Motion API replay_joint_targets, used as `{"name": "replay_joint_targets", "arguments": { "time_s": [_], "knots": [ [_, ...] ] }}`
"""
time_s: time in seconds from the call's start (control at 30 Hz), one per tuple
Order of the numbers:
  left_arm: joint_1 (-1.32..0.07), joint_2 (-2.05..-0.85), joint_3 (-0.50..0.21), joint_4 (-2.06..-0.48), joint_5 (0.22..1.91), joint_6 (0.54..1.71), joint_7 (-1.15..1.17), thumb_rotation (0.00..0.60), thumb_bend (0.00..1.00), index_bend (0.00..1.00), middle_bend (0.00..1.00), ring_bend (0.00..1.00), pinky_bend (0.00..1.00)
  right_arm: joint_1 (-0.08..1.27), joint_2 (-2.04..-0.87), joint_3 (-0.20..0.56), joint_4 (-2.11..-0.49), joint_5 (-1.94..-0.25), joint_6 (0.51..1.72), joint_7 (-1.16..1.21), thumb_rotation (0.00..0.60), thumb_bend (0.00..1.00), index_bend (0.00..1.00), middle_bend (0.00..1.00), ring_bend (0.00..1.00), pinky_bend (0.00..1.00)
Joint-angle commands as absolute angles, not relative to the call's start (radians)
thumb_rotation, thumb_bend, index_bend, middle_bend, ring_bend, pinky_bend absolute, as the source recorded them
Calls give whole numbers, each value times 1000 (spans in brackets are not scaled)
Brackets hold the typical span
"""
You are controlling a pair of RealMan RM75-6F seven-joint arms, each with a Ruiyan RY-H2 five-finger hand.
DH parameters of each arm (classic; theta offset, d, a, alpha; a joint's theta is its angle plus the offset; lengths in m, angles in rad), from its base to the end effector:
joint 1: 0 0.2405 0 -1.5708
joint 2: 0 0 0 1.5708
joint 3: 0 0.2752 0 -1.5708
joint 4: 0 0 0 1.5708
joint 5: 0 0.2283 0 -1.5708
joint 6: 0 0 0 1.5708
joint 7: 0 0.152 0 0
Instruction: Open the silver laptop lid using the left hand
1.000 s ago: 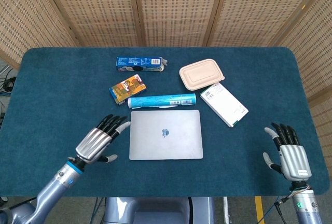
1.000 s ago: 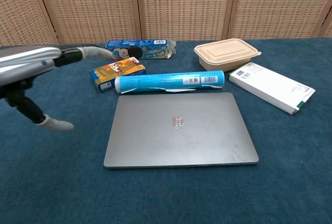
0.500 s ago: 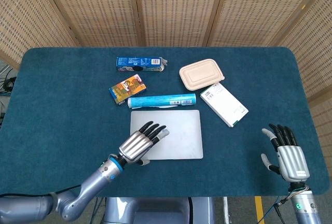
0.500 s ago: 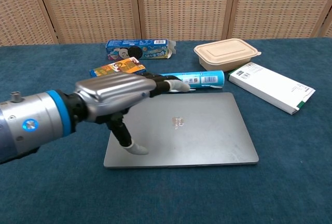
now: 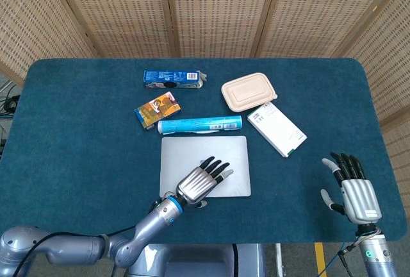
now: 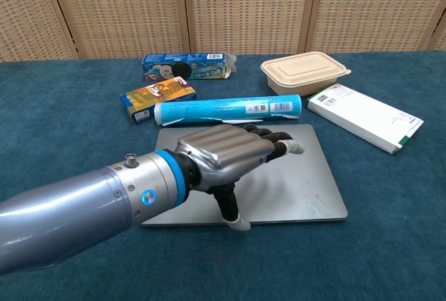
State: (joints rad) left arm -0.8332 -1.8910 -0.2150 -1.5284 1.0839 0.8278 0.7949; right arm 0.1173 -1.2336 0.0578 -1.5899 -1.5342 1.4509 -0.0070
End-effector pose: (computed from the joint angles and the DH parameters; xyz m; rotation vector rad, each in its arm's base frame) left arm -0.0311 0.2822 -0.1517 -2.2835 -0.7358 -0.9413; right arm -0.3174 -0.2033 0.1078 1.4241 -0.9569 0.9975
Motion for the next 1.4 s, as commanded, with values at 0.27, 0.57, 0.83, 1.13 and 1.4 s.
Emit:
{"name": "replay_joint_targets", "arguments": {
  "time_s": [0.27,0.57,0.83,1.13,1.4],
  "knots": [
    [-877,-1946,-219,-1458,1020,851,819,600,162,51,0,0,0,120,-1234,58,-1580,-1530,1446,3,600,383,167,97,0,0],
    [-905,-1972,-215,-1403,973,856,824,600,163,51,0,0,0,121,-1232,59,-1574,-1522,1441,7,600,385,167,97,0,0],
    [-922,-1975,-202,-1396,962,870,811,600,163,51,0,0,0,124,-1231,59,-1572,-1520,1436,8,600,387,167,97,0,0],
    [-943,-1988,-190,-1364,978,887,791,600,175,51,0,0,0,125,-1231,59,-1570,-1511,1431,6,600,388,167,97,0,0],
    [-951,-1986,-171,-1350,990,891,777,600,234,51,0,0,0,126,-1232,60,-1568,-1507,1429,4,600,386,167,97,0,0]
  ]
}}
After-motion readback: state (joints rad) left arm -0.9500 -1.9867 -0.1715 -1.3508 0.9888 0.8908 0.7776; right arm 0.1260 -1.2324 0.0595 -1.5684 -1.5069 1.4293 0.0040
